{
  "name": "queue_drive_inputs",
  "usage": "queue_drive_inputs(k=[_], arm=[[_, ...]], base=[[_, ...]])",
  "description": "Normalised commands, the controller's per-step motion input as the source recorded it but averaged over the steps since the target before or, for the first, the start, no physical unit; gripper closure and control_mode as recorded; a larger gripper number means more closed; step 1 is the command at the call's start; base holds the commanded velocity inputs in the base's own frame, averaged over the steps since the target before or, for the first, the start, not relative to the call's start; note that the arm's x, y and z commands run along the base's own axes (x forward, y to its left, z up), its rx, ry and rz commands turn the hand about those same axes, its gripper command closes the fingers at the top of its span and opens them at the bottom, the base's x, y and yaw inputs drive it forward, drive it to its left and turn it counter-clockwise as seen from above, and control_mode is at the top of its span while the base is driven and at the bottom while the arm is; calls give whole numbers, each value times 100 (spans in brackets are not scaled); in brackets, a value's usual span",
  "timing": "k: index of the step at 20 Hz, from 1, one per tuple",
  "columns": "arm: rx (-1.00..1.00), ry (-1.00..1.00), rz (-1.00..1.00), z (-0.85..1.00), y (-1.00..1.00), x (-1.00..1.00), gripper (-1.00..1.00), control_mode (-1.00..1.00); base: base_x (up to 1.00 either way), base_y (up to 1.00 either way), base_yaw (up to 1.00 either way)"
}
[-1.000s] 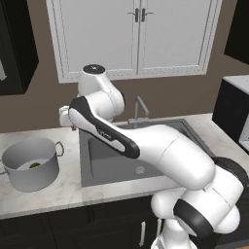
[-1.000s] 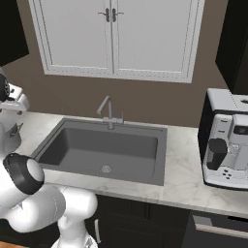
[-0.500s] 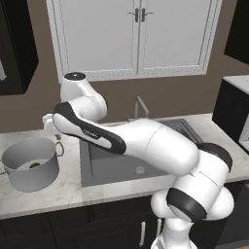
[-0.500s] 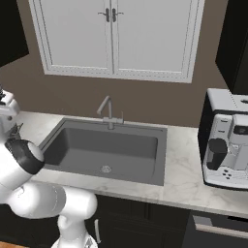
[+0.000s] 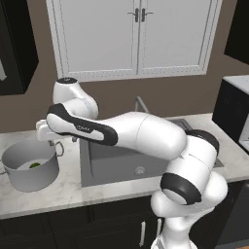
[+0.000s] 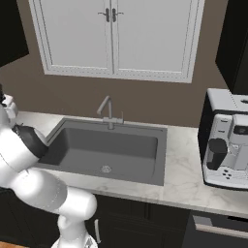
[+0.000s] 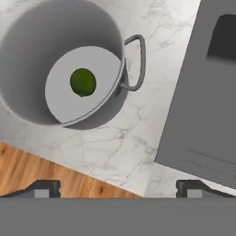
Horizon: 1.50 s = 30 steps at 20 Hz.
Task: Dump the lime from the pot into the sink. Then turn on the water and wash the lime. Then turn off the water and put the lime back in the pot.
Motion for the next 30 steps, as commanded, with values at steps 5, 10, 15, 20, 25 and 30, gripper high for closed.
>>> queue_drive_inputs(k=[5,10,15,20,25,30], arm=[[-1,0,16,-28,17,18,-100,-100],[-3,0,11,-17,7,12,-100,-100],[-4,0,2,-4,5,15,-100,-100],[-2,0,0,-2,11,26,-100,-100],[-1,0,-2,-9,13,30,-100,-100],[-2,0,-8,-12,6,25,-100,-100]], base=[[0,0,0],[0,0,0],[0,0,0],[0,0,0],[0,0,0],[0,0,0]])
